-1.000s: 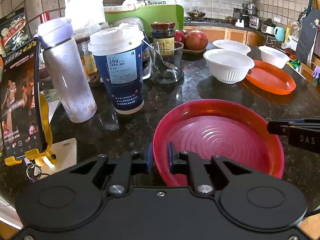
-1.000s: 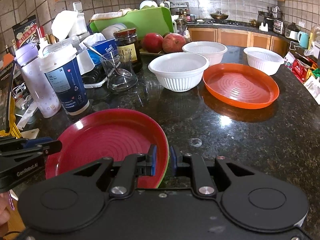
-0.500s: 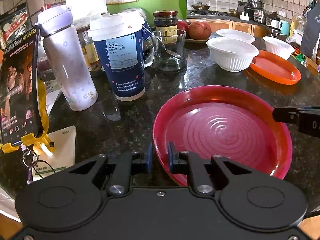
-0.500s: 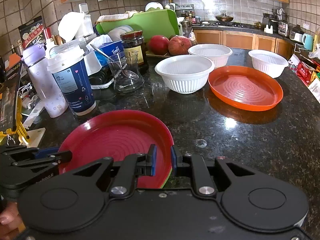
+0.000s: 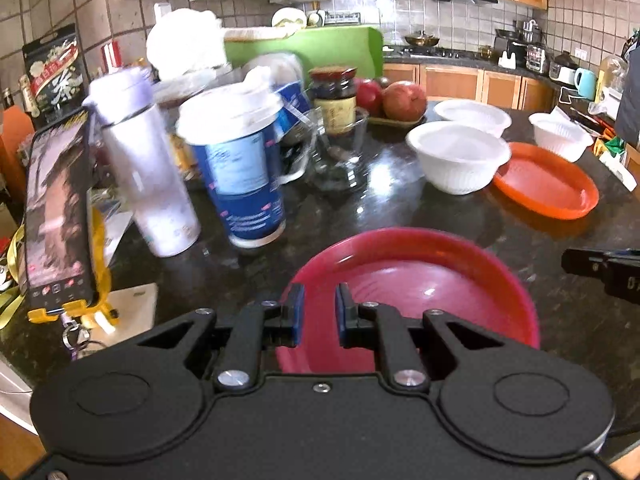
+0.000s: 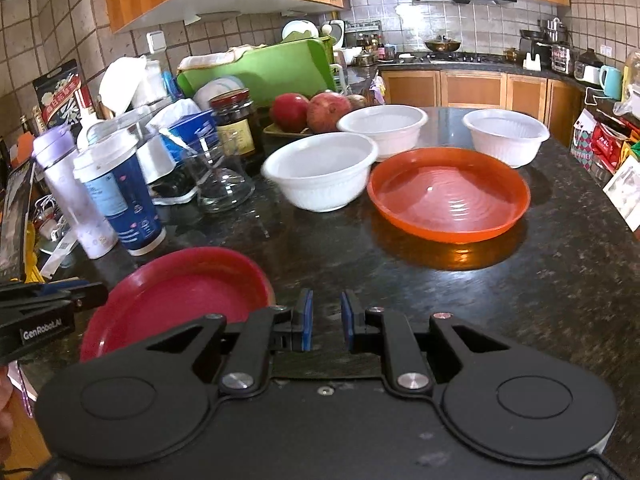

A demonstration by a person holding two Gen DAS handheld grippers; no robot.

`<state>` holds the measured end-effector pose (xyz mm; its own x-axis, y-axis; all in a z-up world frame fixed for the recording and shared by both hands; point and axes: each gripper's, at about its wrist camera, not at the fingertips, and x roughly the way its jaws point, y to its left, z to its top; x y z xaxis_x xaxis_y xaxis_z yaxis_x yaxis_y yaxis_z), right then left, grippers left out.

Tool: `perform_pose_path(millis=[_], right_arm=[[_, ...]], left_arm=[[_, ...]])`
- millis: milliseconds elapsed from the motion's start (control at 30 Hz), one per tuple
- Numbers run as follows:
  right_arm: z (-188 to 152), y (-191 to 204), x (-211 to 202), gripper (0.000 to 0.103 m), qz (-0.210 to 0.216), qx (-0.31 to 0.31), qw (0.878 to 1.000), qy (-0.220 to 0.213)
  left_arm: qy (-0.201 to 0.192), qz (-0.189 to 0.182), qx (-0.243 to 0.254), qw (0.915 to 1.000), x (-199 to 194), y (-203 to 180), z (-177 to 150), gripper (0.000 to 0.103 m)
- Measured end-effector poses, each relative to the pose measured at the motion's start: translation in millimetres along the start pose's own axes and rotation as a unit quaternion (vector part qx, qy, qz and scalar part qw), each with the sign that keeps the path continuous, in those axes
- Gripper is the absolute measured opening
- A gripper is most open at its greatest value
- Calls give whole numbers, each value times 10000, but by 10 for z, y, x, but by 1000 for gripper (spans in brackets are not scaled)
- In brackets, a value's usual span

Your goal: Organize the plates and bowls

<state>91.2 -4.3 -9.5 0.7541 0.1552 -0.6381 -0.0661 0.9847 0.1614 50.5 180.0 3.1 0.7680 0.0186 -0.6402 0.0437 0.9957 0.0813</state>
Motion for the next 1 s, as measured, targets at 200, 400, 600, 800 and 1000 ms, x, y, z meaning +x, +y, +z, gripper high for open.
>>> perform_pose_path(millis=[200, 400, 600, 800, 1000], right_arm=[[145, -488, -47, 27, -80, 82, 9999, -97], [279, -1041, -126, 34, -203, 121, 9994, -262], [459, -1453, -70, 39, -232, -63, 9987, -455], [648, -1780, 195, 39, -59, 15, 9997, -236], [741, -1922, 444, 38, 107, 60, 9999, -68]], left_arm=[[-43, -99, -93, 9999, 59, -445, 181, 21], [16, -277, -62, 9996, 207, -925, 411, 21], [48, -465, -92, 9989, 389, -1302, 664, 21], [-39, -215, 131, 9997, 565, -1658, 811, 21], [384, -305, -2, 9988, 807, -1819, 897, 21]])
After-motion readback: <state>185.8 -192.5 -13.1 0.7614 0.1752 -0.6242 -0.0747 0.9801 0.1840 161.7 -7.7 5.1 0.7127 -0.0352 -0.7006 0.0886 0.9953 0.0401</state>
